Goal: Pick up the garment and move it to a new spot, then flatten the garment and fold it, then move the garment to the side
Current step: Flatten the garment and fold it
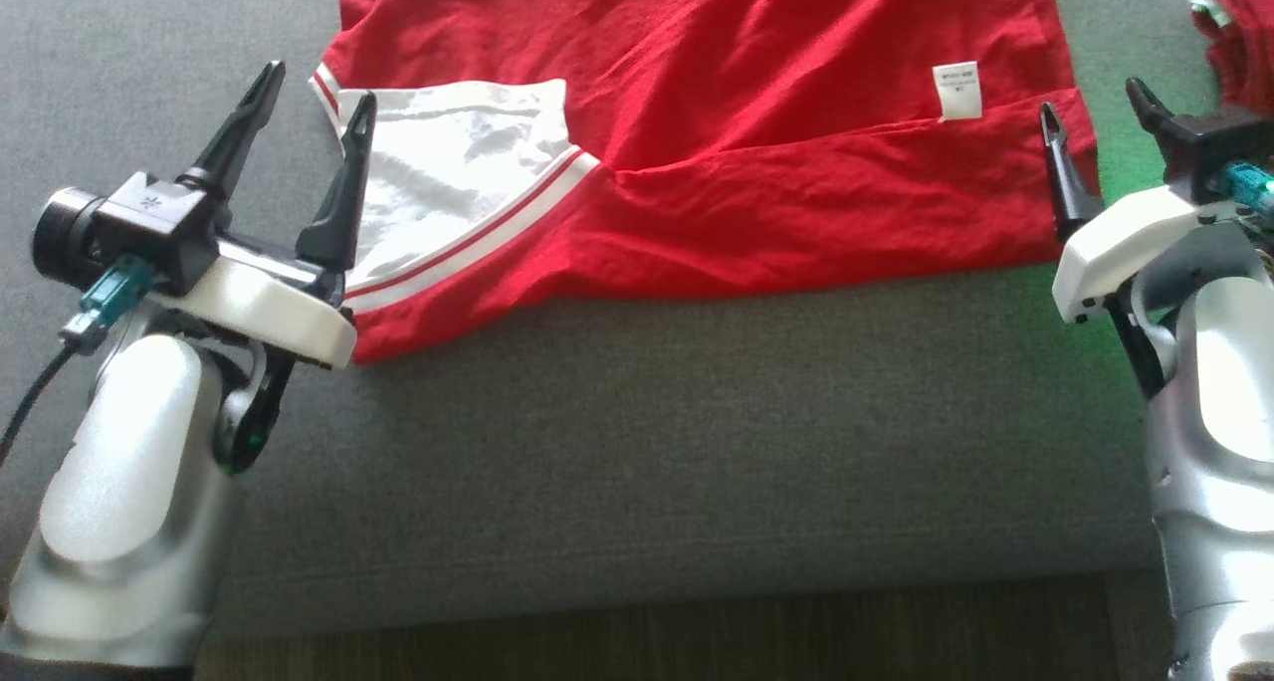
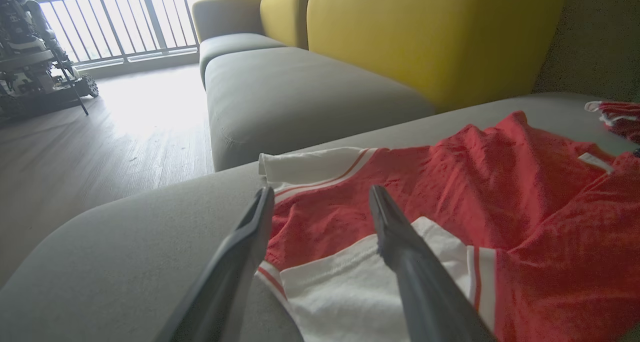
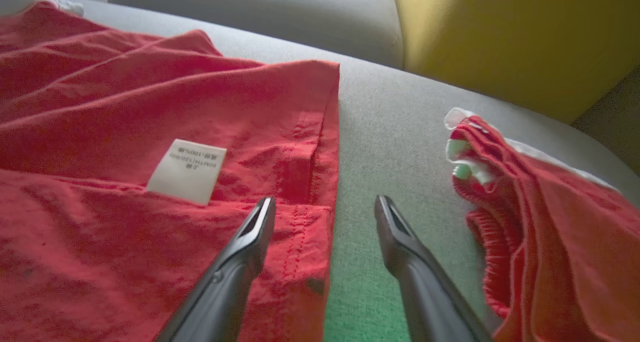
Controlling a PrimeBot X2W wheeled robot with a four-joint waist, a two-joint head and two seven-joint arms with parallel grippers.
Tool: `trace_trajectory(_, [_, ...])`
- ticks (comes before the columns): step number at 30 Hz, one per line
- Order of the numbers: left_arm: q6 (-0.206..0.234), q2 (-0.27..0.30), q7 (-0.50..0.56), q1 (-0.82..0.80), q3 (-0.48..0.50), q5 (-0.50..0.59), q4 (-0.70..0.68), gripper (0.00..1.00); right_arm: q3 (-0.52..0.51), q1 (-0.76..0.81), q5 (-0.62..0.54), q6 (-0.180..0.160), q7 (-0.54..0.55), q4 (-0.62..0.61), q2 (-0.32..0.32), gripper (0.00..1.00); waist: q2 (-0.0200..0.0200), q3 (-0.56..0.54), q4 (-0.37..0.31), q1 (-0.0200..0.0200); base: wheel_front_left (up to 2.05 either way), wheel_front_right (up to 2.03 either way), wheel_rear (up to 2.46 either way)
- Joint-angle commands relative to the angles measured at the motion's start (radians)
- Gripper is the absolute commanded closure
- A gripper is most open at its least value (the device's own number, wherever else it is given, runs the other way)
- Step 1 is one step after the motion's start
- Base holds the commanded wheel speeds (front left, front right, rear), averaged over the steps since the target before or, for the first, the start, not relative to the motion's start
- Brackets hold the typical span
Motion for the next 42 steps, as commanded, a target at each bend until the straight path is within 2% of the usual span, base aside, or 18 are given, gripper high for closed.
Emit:
trace_trajectory(1, [0.002, 0.030, -0.005, -0.020, 0.039, -0.006, -0.041, 0.00, 0.006, -0.018, 0.005, 0.000, -0.017, -0.029, 0.015, 0.00, 0.0000, -0.007, -0.003, -0.0001, 0.00, 0.00, 0.00])
trace_trajectory(4, [0.013, 0.013, -0.005, 0.034, 0.083, -0.012, -0.093, 0.00, -0.009, 0.007, 0.036, 0.000, -0.020, -0.059, 0.033, 0.00, 0.0000, -0.016, -0.006, -0.0001, 0.00, 0.00, 0.00])
trace_trajectory(7, [0.041, -0.036, -0.005, 0.138, 0.129, -0.065, -0.126, 0.00, -0.009, 0.057, 0.064, 0.000, -0.004, -0.105, 0.045, 0.00, 0.0000, -0.023, -0.011, -0.0001, 0.00, 0.00, 0.00])
trace_trajectory(11, [0.039, -0.086, 0.030, 0.267, 0.118, -0.142, -0.124, 0.00, 0.001, 0.132, 0.088, 0.000, 0.020, -0.184, 0.062, 0.00, 0.0000, -0.023, -0.015, -0.0001, 0.00, 0.00, 0.00])
trace_trajectory(13, [0.057, -0.098, 0.044, 0.299, 0.124, -0.158, -0.115, 0.00, 0.008, 0.162, 0.100, 0.000, 0.029, -0.225, 0.071, 0.00, 0.0000, -0.023, -0.017, -0.0001, 0.00, 0.00, 0.00])
trace_trajectory(19, [0.142, -0.116, 0.068, 0.316, 0.155, -0.163, -0.090, 0.00, 0.020, 0.206, 0.110, 0.000, 0.052, -0.310, 0.088, 0.00, 0.0000, -0.029, -0.029, -0.0001, 0.00, 0.00, 0.00])
trace_trajectory(26, [0.195, -0.120, 0.143, 0.306, 0.140, -0.146, -0.025, 0.00, 0.020, 0.229, 0.119, 0.000, 0.066, -0.338, 0.096, 0.00, 0.0000, -0.046, -0.046, -0.0001, 0.00, 0.00, 0.00])
trace_trajectory(29, [0.210, -0.124, 0.163, 0.302, 0.134, -0.143, -0.001, 0.00, 0.023, 0.231, 0.121, 0.000, 0.068, -0.344, 0.098, 0.00, 0.0000, -0.050, -0.050, -0.0001, 0.00, 0.00, 0.00])
trace_trajectory(35, [0.204, -0.139, 0.211, 0.298, 0.114, -0.159, 0.043, 0.00, 0.034, 0.234, 0.130, 0.000, 0.075, -0.331, 0.101, 0.00, 0.0000, -0.063, -0.060, -0.0001, 0.00, 0.00, 0.00])
trace_trajectory(36, [0.205, -0.139, 0.219, 0.300, 0.111, -0.160, 0.048, 0.04, 0.034, 0.234, 0.131, 0.000, 0.081, -0.324, 0.101, 0.00, 0.0000, -0.067, -0.062, -0.0001, 0.00, 0.00, 0.00])
trace_trajectory(37, [0.207, -0.139, 0.228, 0.304, 0.106, -0.158, 0.051, 0.60, 0.035, 0.234, 0.131, 0.000, 0.088, -0.317, 0.101, 0.00, 0.0000, -0.070, -0.063, -0.0001, 0.00, 0.00, 0.00])
trace_trajectory(38, [0.208, -0.139, 0.234, 0.307, 0.103, -0.158, 0.052, 1.00, 0.035, 0.233, 0.131, 0.000, 0.099, -0.308, 0.102, 0.00, 0.0000, -0.074, -0.064, -0.0001, 0.00, 0.00, 0.00])
trace_trajectory(42, [0.197, -0.130, 0.229, 0.321, 0.094, -0.160, 0.023, 1.00, 0.031, 0.221, 0.155, 0.000, 0.166, -0.236, 0.102, 0.00, 0.0000, -0.093, -0.055, -0.0001, 0.00, 0.00, 0.00])
